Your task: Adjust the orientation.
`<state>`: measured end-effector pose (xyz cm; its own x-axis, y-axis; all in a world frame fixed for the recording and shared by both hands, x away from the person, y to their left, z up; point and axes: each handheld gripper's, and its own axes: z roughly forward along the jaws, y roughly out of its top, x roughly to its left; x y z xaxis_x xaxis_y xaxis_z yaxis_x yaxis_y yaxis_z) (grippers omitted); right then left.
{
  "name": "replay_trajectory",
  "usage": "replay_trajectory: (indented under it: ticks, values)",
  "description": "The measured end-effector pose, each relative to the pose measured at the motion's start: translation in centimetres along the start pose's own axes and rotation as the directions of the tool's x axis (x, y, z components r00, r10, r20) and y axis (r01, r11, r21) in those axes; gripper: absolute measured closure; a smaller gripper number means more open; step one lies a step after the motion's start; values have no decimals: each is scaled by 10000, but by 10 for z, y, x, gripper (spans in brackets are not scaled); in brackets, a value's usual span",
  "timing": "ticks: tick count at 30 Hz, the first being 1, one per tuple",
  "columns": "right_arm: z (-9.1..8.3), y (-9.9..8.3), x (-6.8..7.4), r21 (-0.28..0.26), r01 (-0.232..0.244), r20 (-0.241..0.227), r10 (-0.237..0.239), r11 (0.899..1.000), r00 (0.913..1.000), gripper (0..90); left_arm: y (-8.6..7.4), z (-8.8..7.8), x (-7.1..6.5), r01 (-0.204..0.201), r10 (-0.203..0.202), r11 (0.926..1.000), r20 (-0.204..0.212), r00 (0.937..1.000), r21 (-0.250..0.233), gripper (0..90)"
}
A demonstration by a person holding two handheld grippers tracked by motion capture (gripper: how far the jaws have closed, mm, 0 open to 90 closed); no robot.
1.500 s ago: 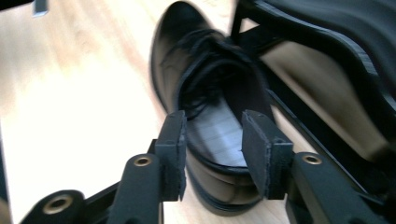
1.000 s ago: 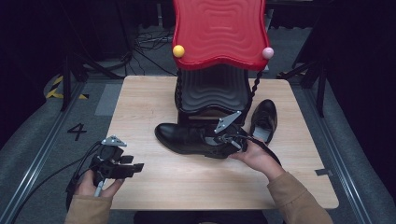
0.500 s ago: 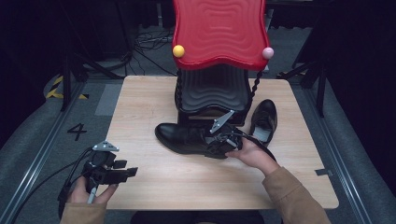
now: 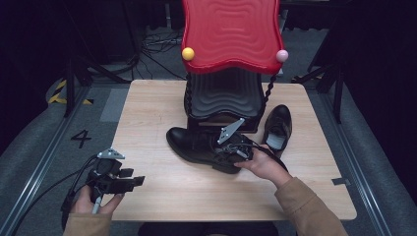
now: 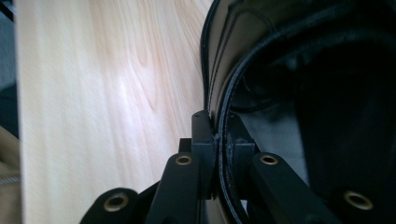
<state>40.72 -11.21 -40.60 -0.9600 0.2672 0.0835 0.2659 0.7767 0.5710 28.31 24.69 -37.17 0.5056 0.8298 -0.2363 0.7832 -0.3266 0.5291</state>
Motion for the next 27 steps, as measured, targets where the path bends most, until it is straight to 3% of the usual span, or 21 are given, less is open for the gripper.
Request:
replay_trajectory:
  ticks: [6, 12, 19, 20, 21, 22, 23, 25, 27]
  values:
    - [-17, -1, 15, 55, 119, 268, -120, 9999, 9996, 852, 10, 7, -1, -292, 291, 9996, 158, 9995, 68, 481]
    - [-38, -9, 33, 60, -73, 760, 68, 10000, 9971, 851, 27, 18, -7, -655, 649, 9978, 404, 9971, 118, 481]
    - [-58, -26, 51, 263, -846, 1371, 802, 9961, 9873, 849, 48, 33, -13, -1207, 1186, 9924, 726, 9903, 251, 481]
    - [-59, -28, 53, 291, -960, 1489, 907, 9950, 9847, 849, 51, 35, -14, -1289, 1263, 9912, 794, 9888, 290, 481]
    - [-60, -33, 57, 409, -1274, 1793, 1182, 9910, 9767, 849, 54, 37, -16, -1355, 1327, 9904, 854, 9875, 281, 481]
    - [-60, -33, 57, 409, -1274, 1793, 1182, 9910, 9767, 849, 57, 39, -17, -1453, 1420, 9889, 882, 9859, 318, 481]
    - [-60, -35, 59, 476, -1440, 2023, 1316, 9884, 9704, 848, 60, 42, -19, -1528, 1490, 9877, 946, 9843, 342, 481]
    - [-56, -38, 65, 805, -1883, 2677, 1608, 9788, 9500, 844, 64, 47, -21, -1662, 1611, 9852, 1042, 9814, 424, 480]
    - [-49, -40, 69, 1030, -2009, 2872, 1642, 9742, 9437, 842, 67, 50, -22, -1752, 1696, 9835, 1074, 9796, 451, 479]
